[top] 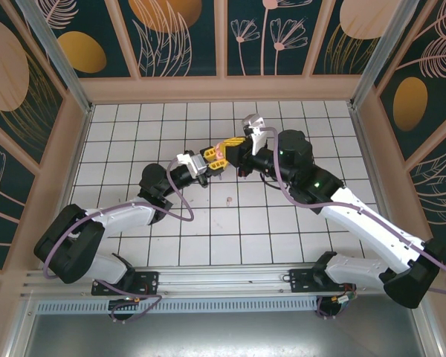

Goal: Insert wireless bluetooth earbuds into charging case

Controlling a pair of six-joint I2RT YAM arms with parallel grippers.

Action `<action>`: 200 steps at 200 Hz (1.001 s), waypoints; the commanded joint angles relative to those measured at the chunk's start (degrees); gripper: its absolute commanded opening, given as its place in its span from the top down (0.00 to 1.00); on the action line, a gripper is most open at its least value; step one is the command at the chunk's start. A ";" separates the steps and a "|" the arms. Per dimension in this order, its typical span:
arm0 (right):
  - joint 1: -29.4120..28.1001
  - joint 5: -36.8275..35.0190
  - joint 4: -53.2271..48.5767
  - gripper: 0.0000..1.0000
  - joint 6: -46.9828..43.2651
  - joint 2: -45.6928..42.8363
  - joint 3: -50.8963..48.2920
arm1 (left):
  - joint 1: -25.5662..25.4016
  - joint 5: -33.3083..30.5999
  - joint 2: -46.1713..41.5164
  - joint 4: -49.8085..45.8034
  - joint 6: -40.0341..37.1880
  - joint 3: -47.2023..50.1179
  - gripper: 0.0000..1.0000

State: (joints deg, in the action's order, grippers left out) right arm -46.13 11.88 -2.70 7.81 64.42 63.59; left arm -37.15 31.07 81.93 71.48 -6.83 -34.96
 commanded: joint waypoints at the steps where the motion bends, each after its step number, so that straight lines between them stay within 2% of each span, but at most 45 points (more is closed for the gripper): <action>1: -0.16 -0.63 2.65 0.91 0.70 -0.35 0.04 | -0.47 1.12 -0.10 1.42 0.97 -1.78 1.00; 153: 1.41 -0.82 1.42 0.94 0.68 1.24 -2.60 | -0.47 0.93 -1.32 0.42 1.30 -2.31 1.00; 200: 0.65 -2.13 1.19 0.94 -0.10 0.54 -4.43 | -0.43 0.33 -1.42 1.87 4.03 -2.87 1.00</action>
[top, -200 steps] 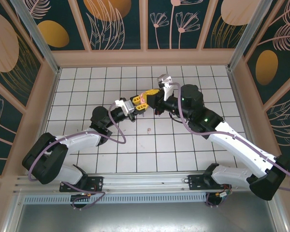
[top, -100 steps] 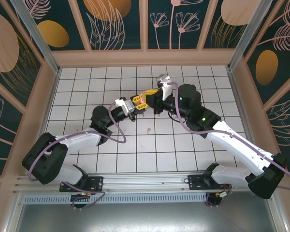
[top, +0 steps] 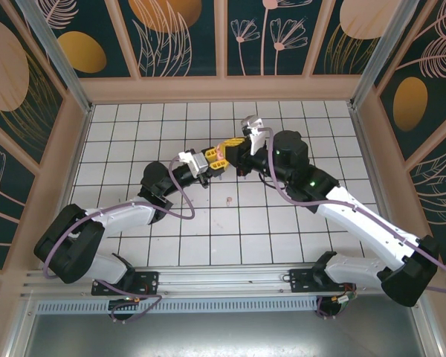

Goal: Insert wireless bluetooth earbuds into charging case

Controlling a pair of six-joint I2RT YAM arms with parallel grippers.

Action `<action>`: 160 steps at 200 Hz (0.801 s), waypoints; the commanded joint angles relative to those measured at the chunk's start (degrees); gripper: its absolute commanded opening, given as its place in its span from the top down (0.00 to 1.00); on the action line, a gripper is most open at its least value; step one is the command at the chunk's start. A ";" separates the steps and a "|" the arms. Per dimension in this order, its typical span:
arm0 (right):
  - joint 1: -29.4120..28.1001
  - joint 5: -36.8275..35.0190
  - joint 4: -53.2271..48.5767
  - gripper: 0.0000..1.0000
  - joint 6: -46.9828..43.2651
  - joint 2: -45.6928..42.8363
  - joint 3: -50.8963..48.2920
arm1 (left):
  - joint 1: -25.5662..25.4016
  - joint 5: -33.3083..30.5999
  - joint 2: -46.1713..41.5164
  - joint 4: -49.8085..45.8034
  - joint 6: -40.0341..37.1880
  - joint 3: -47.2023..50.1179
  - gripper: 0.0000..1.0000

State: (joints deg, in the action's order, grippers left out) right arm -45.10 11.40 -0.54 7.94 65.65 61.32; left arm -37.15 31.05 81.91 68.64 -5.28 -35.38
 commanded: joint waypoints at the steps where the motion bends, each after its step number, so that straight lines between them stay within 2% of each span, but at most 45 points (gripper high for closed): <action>1: -0.40 -1.69 -1.01 0.94 -0.22 -0.69 -2.20 | -0.45 0.38 -1.40 4.77 2.52 -2.48 1.00; 72: -2.44 -5.63 -1.13 0.94 -2.19 -0.23 -3.90 | -0.47 -0.04 -1.40 6.50 4.88 -3.20 1.00; 160: -3.50 -7.05 -3.68 0.94 -4.47 -1.64 -4.10 | -0.49 -4.60 -2.37 6.51 3.54 -2.86 1.00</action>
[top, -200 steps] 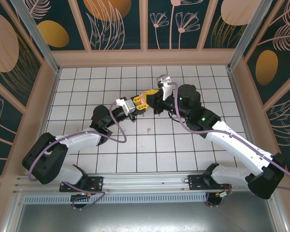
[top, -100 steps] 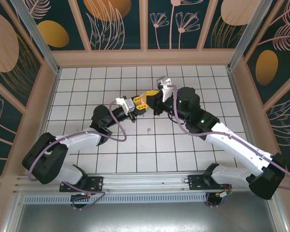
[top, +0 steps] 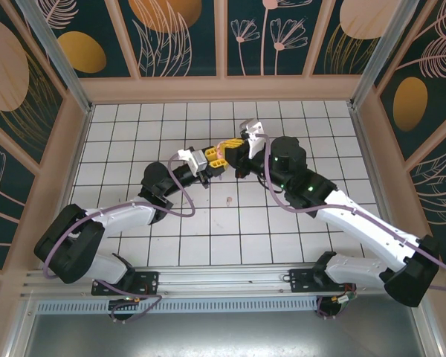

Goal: Insert wireless bluetooth earbuds into charging case

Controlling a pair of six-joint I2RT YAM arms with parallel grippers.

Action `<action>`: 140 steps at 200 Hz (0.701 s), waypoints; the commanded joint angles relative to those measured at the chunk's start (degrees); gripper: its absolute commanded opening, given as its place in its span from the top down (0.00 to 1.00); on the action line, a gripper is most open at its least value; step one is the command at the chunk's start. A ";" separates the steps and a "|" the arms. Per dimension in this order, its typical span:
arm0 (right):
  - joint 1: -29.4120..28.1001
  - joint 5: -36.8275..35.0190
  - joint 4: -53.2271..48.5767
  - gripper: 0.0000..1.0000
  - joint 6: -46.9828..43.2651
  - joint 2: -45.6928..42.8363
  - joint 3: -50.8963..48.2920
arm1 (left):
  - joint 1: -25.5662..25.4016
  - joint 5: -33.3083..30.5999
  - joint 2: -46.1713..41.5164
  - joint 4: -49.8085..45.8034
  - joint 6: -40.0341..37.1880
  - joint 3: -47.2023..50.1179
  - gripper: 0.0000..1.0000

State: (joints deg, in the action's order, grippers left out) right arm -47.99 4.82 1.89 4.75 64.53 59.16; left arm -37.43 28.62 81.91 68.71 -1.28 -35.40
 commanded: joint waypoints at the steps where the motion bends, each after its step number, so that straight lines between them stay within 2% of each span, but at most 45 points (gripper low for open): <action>1: -0.62 -0.45 -6.15 0.94 -1.30 -0.49 -1.94 | -0.20 -2.17 -2.37 6.44 -0.42 -2.84 1.00; 140: -1.15 -0.69 -4.31 0.95 1.78 -0.95 3.19 | -0.22 -1.14 -3.07 5.41 -1.22 -1.60 1.00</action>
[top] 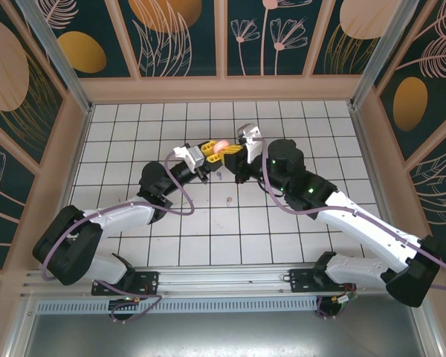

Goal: Insert wireless bluetooth earbuds into charging case

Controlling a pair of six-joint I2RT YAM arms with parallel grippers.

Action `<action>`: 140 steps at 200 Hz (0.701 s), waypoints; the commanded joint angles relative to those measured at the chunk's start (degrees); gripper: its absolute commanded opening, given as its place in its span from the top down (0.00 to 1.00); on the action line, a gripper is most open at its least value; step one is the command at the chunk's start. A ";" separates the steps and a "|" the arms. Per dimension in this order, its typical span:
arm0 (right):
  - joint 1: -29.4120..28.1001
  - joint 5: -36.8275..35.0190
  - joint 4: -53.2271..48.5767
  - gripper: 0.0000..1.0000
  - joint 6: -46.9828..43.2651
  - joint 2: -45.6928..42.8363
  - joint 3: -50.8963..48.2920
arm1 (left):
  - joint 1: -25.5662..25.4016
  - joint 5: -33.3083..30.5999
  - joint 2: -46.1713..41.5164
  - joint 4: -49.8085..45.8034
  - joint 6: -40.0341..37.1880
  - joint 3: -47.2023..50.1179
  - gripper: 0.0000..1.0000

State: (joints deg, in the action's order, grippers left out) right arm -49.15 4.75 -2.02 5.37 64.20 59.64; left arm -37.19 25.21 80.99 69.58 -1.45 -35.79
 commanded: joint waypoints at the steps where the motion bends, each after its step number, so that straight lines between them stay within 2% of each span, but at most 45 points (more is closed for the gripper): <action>1: 0.01 -0.62 -0.42 0.95 1.15 -0.64 2.74 | -0.48 2.33 -2.15 4.52 -1.02 -1.21 1.00; 59: 2.22 -0.22 -1.49 0.97 -0.24 2.59 6.81 | -0.68 4.73 -2.49 2.52 -2.47 -0.63 1.00; 102: 7.52 4.77 -1.60 0.97 0.49 4.76 10.00 | -1.04 4.40 -2.86 2.14 -2.46 0.20 1.00; 140: 7.53 7.42 -1.44 0.97 3.05 1.61 8.68 | -1.03 3.36 -2.42 1.95 -2.59 0.11 1.00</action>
State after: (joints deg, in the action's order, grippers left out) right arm -41.32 8.73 -4.25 5.91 68.40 68.16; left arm -38.04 28.03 79.59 69.45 -3.01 -35.79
